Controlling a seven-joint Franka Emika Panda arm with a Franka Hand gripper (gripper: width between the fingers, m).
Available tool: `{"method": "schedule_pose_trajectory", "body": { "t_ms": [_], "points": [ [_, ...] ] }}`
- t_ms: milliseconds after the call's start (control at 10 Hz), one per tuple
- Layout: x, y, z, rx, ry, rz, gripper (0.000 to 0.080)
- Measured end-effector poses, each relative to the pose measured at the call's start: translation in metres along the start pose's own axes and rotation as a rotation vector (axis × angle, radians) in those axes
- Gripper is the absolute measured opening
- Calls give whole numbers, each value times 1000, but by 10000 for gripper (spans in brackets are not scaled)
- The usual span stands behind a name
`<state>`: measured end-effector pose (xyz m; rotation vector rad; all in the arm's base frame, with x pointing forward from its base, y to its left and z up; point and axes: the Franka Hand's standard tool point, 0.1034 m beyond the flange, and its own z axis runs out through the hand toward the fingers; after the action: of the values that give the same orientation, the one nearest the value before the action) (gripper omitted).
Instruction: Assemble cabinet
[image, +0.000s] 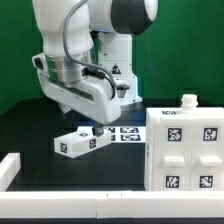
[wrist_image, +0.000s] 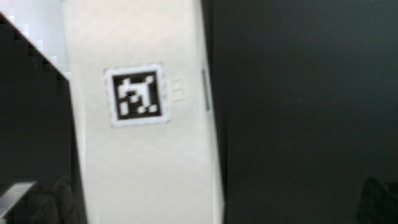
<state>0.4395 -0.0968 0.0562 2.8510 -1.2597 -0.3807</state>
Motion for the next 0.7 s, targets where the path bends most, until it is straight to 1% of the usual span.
{"method": "schedule_pose_trajectory", "body": {
  "t_ms": [100,200,300,400,600,700],
  "points": [
    [-6,9,8,-49,20,-37,797],
    [-6,7,12,-84,58,-69,797],
    [-9,2,15,-112,77,-103,797],
    [-9,2,15,-98,69,-96,797],
    [-8,2,15,-89,81,-92,797],
    [-8,3,19,-62,133,-88,797]
  ]
}}
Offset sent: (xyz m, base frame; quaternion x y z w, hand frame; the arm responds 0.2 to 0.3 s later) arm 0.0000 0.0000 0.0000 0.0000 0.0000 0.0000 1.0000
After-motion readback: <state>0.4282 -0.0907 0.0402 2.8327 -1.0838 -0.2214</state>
